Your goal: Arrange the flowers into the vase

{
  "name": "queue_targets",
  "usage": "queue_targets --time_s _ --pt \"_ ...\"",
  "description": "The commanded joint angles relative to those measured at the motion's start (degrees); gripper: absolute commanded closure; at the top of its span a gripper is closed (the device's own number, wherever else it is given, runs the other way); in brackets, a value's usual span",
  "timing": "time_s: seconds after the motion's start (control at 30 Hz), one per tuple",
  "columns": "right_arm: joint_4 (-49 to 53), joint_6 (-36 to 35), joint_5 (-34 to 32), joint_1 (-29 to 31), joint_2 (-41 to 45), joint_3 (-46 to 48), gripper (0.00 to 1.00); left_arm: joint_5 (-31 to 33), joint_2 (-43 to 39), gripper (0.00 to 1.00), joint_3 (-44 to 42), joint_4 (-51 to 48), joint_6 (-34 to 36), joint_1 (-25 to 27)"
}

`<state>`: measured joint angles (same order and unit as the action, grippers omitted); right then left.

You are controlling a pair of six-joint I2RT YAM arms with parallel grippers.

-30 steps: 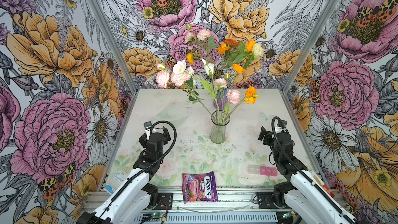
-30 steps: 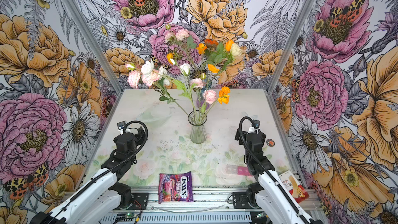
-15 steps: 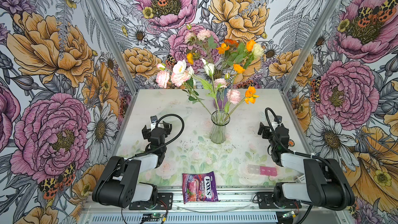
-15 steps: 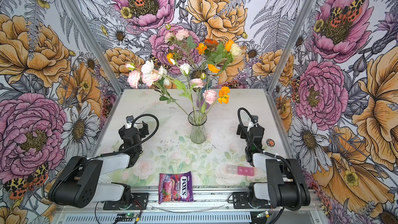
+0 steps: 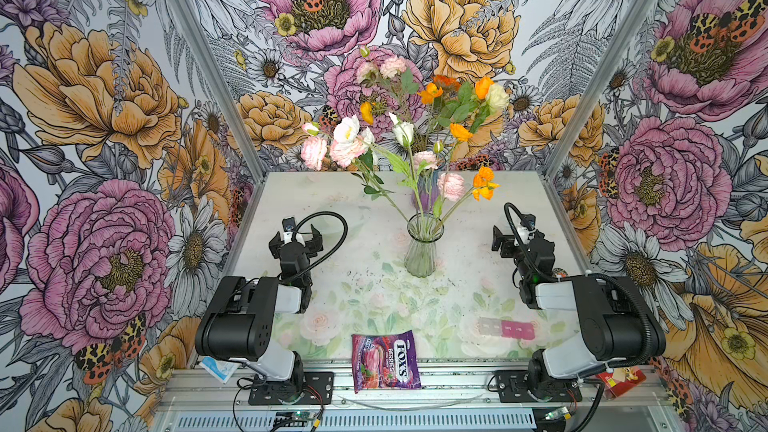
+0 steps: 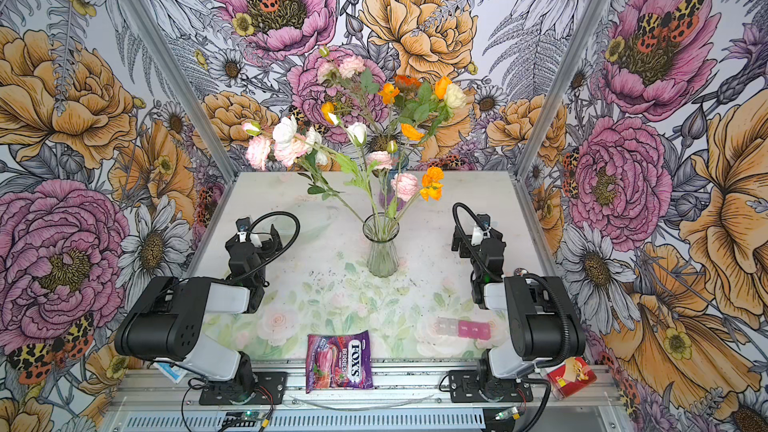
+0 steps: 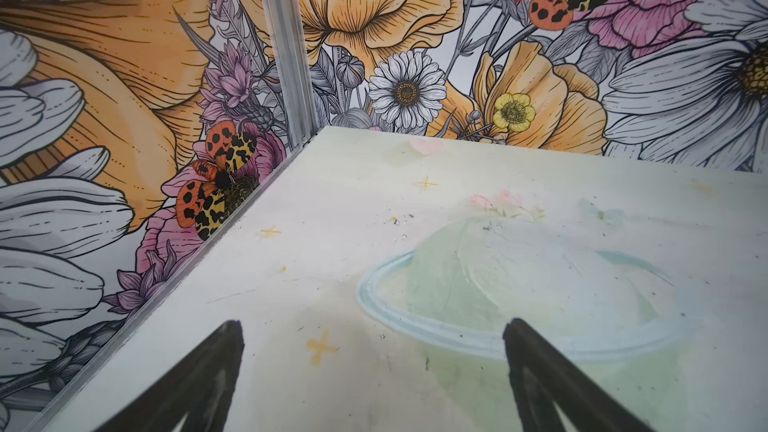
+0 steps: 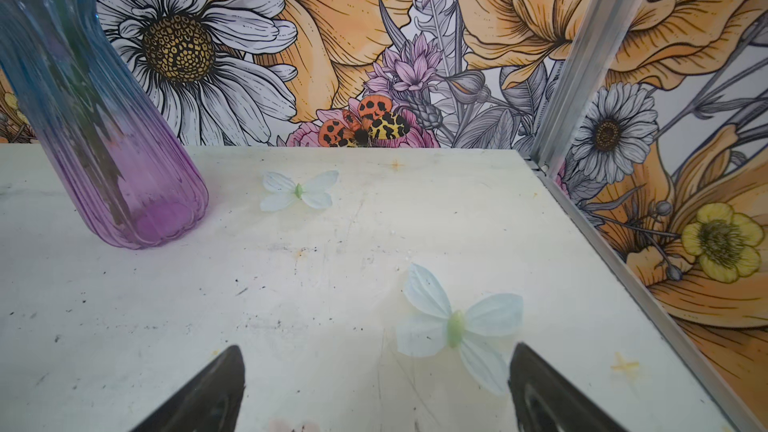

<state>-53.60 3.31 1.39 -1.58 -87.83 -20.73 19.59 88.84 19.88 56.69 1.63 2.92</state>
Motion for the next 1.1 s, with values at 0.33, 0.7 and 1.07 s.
queue_targets --time_s 0.33,0.7,1.07 --pt "2.36 -0.34 0.81 -0.07 -0.15 -1.02 0.01 -0.7 0.37 0.01 -0.19 1.6 -0.14 0.95" --pt "2.35 -0.37 0.88 -0.05 -0.13 -0.98 0.01 -0.7 0.37 0.01 -0.17 1.61 -0.07 0.94" --pt "2.34 -0.35 0.82 -0.06 -0.1 -1.02 0.01 -2.62 0.28 0.01 -0.69 2.46 -0.4 0.24"
